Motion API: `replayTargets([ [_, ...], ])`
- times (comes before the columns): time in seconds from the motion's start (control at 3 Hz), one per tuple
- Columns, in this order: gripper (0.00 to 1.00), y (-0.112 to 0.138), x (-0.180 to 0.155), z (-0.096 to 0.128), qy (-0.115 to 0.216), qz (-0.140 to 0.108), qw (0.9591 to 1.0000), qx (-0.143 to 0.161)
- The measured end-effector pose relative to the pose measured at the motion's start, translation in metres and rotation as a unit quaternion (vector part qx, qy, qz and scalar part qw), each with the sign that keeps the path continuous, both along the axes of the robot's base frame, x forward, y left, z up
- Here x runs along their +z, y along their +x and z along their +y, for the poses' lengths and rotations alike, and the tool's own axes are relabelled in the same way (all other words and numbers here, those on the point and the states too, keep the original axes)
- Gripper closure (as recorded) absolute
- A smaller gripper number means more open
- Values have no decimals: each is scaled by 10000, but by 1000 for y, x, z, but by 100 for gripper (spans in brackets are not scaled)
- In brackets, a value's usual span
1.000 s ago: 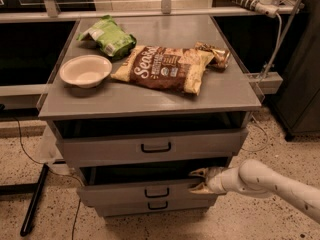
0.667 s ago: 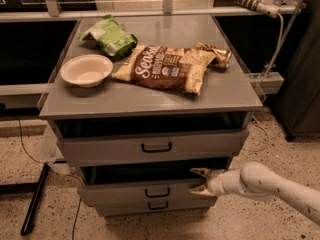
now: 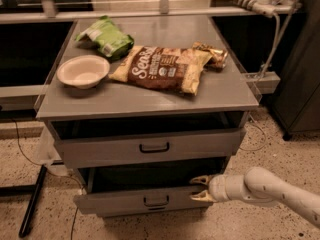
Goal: Open middle drawer
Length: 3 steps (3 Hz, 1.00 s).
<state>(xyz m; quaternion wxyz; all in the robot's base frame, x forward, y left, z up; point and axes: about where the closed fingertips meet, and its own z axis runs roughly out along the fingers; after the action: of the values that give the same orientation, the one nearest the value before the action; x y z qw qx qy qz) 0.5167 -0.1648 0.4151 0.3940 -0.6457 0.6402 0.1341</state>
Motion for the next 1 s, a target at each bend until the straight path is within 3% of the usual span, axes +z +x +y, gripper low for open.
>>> replayTargets([
  [0.33, 100, -1, 6, 1, 0, 0, 10000, 0],
  [1.0, 100, -14, 8, -2, -7, 31, 10000, 10],
])
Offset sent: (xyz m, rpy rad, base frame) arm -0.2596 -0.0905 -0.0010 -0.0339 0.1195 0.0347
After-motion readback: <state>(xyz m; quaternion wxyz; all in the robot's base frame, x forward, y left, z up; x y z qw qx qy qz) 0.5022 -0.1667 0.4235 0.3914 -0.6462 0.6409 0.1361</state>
